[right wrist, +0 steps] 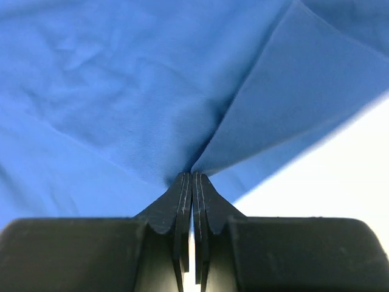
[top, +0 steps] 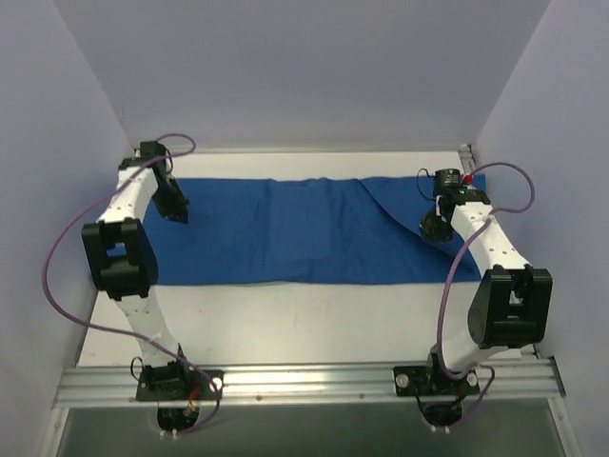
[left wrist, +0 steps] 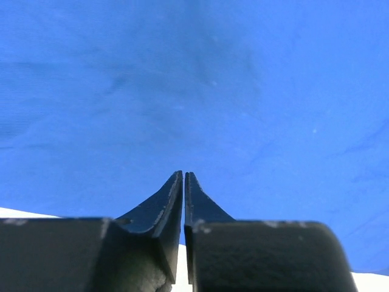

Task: Open and lay out the surgical kit
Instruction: Open the surgical kit at the center of the board.

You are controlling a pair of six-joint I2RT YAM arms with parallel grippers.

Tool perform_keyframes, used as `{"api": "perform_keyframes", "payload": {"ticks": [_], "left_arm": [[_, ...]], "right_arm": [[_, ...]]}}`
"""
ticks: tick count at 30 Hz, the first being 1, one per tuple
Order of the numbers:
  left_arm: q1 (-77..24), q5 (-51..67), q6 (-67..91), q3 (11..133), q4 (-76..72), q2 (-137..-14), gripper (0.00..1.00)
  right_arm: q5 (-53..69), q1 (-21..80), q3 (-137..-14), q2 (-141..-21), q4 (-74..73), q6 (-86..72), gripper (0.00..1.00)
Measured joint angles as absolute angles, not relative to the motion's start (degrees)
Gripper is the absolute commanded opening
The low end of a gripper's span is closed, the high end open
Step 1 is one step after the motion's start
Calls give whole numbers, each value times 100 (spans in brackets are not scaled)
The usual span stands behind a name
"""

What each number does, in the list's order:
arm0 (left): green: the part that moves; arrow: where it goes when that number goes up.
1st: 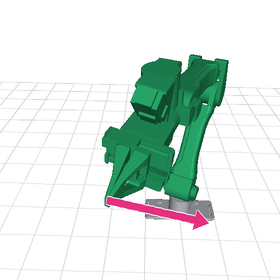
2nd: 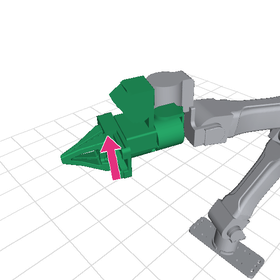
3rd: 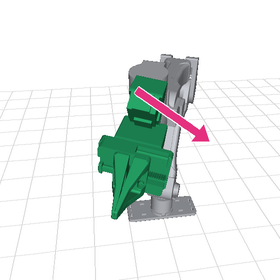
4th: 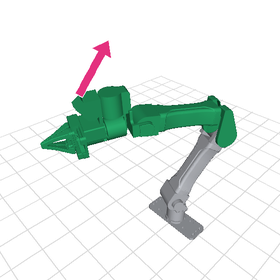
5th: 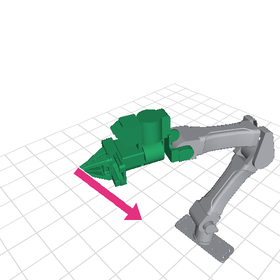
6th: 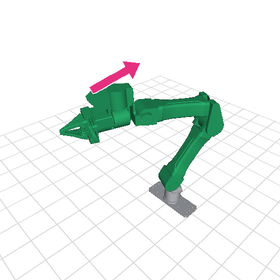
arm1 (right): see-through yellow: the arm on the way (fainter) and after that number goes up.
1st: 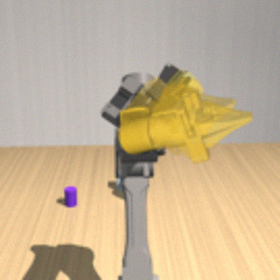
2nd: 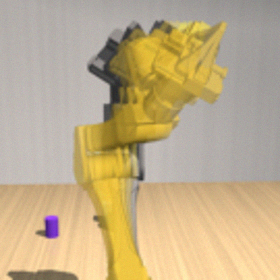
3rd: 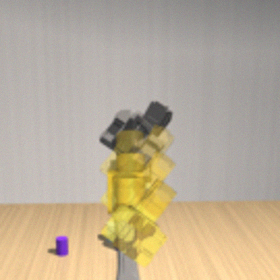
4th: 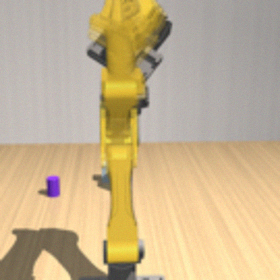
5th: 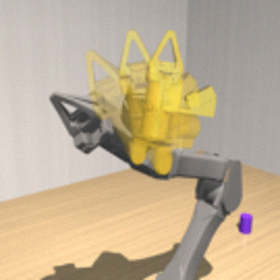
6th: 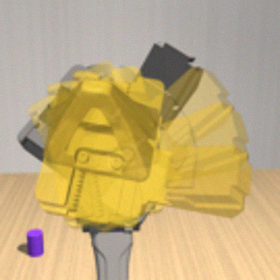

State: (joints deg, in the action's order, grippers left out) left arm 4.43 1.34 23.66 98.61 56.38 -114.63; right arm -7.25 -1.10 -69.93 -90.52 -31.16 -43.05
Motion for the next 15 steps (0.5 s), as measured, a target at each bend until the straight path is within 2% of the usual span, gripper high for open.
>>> {"api": "perform_keyframes", "payload": {"ticks": [4, 8, 11, 15], "left_arm": [[705, 270, 2456, 9861, 5642, -11432, 20], [799, 364, 2547, 9918, 5708, -11450, 28], [860, 414, 2663, 10412, 5863, -11695, 29], [1046, 366, 2842, 11251, 5843, -12184, 37]], "right_arm": [[-502, -71, -5924, -7852, -3500, -4598, 0], [-419, -71, -5437, -6938, -3835, -4687, 0], [-252, -30, -5332, -6877, -3922, -4622, 0], [10, 276, -5116, -7131, -3990, -4556, 0]]}}
